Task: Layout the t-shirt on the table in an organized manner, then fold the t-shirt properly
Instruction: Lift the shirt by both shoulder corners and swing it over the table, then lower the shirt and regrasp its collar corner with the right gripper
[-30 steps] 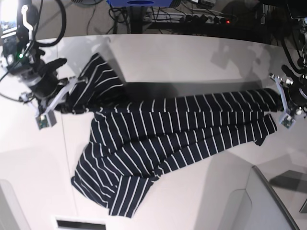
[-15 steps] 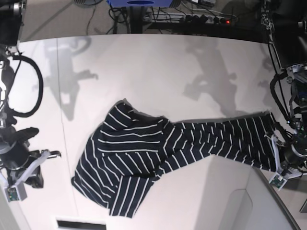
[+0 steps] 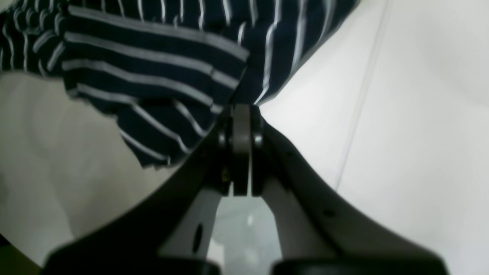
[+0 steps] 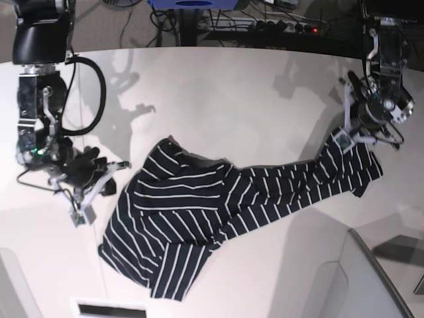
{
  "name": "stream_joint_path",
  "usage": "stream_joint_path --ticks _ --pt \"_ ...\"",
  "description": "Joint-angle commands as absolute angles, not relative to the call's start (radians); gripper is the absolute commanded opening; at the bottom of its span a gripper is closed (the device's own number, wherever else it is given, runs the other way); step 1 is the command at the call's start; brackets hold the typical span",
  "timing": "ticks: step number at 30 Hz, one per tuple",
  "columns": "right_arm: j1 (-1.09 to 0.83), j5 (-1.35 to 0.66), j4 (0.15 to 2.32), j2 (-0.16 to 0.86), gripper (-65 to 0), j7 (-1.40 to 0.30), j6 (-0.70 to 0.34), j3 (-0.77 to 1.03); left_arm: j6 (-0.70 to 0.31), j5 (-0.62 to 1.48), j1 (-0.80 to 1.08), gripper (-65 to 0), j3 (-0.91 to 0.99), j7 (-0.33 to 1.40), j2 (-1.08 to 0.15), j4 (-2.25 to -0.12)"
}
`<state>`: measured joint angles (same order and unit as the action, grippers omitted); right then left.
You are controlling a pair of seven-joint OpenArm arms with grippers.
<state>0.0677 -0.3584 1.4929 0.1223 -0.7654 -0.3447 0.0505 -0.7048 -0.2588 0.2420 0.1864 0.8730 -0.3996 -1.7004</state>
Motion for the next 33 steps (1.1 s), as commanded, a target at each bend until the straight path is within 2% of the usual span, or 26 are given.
stream_joint_path --ticks 1,3,5,7,12,14,19,31,33 --pt "0.085 -0.371 1.504 0.11 -64.8 -0.75 -0.36 0.056 -0.698 -0.263 0.255 -65.0 0.193 0.852 -0.414 -1.718" --pt "0.073 -0.371 1.509 0.07 -64.4 -0.754 -0.375 0.05 -0.698 -0.263 0.309 -65.0 0.209 0.806 -0.414 -1.716" --pt "0.068 -0.371 1.509 0.033 -59.0 -0.754 -0.389 0.047 -0.698 -0.265 0.338 -65.0 0.243 0.774 -0.397 -1.715" --pt "0.074 -0.371 1.501 0.007 -48.2 -0.753 -0.397 0.047 -0.664 -0.265 0.349 -65.0 0.271 0.762 -0.384 -1.713" --pt "0.157 -0.371 1.437 -0.005 -18.8 -0.745 -0.397 0.048 -0.654 -0.26 0.366 -65.0 0.292 0.76 -0.384 -1.692" --pt "0.202 -0.366 1.366 -0.001 -14.0 -0.711 -0.395 0.053 -0.654 -0.257 0.364 -65.0 0.292 0.759 -0.384 -1.679" --pt "0.28 -0.364 1.198 0.036 -14.3 -0.638 -0.39 0.047 -0.654 -0.255 0.367 -65.0 0.288 0.759 -0.384 -1.678" --pt "0.36 -0.364 0.937 0.038 -14.7 -0.541 -0.39 0.045 -0.654 -0.255 0.36 -65.0 0.283 0.759 -0.383 -1.676" --pt "0.36 -0.364 0.934 0.035 -21.8 -0.539 -0.394 0.045 -0.654 -0.255 0.36 -65.0 0.283 0.759 -0.383 -1.675"
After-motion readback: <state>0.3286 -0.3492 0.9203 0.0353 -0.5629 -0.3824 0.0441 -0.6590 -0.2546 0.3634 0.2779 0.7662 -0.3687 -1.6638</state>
